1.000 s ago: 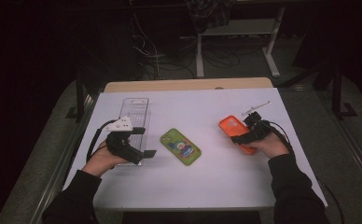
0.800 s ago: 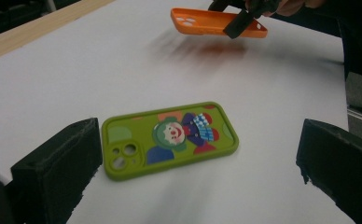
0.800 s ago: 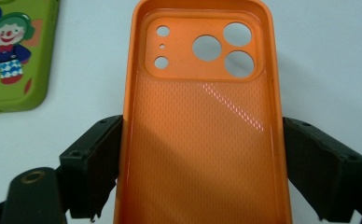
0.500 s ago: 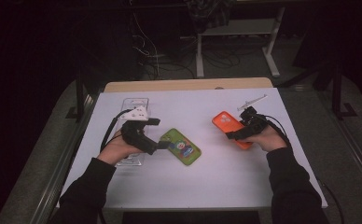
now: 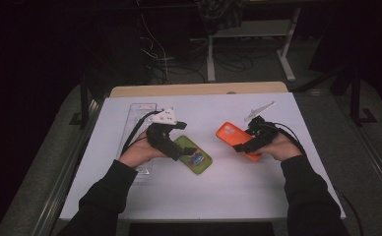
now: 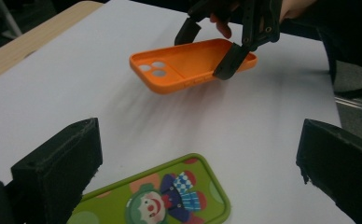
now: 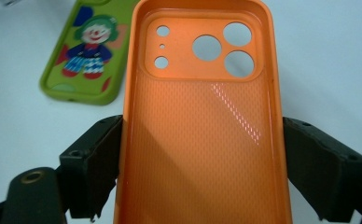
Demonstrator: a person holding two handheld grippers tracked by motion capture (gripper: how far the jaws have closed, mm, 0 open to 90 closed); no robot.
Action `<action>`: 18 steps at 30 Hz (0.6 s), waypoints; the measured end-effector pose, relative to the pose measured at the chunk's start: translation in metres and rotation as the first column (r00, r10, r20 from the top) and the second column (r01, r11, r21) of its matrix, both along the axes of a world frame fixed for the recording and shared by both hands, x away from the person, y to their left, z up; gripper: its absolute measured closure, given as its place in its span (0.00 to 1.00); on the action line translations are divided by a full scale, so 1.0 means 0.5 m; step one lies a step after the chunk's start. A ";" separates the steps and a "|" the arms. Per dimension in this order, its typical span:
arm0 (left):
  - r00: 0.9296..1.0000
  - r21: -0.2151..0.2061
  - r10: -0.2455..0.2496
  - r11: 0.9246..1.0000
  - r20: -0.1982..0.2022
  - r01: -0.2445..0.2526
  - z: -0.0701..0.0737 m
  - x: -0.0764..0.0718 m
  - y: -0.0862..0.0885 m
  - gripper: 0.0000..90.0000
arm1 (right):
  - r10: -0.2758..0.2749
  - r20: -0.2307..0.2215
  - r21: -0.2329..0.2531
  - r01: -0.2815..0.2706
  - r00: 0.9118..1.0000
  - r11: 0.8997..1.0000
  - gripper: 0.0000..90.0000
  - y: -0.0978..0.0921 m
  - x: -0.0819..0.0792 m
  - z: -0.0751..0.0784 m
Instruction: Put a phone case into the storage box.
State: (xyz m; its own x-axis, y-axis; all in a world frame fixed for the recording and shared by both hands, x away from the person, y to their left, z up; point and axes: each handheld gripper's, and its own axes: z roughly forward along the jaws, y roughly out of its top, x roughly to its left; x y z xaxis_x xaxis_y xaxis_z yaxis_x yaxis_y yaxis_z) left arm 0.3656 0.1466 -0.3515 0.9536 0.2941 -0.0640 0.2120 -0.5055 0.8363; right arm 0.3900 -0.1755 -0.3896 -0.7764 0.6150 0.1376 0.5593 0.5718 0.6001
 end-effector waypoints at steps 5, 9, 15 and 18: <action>0.999 0.012 -0.039 0.999 0.010 0.039 0.002 -0.015 -0.008 0.00 | 0.068 -0.002 -0.005 -0.068 0.998 0.998 0.17 0.018 -0.013 -0.001; 0.998 0.012 -0.066 0.998 0.015 0.066 0.004 -0.021 -0.011 0.00 | 0.136 0.003 -0.018 -0.135 0.991 0.991 0.17 0.036 -0.024 -0.001; 0.996 0.036 -0.093 0.995 0.012 0.093 -0.001 -0.025 -0.012 0.00 | 0.241 0.023 -0.044 -0.240 0.970 0.970 0.17 0.059 -0.038 0.000; 0.993 0.048 -0.119 0.992 0.001 0.119 -0.002 -0.029 -0.013 0.00 | 0.279 0.023 -0.042 -0.278 0.960 0.960 0.17 0.066 -0.046 0.001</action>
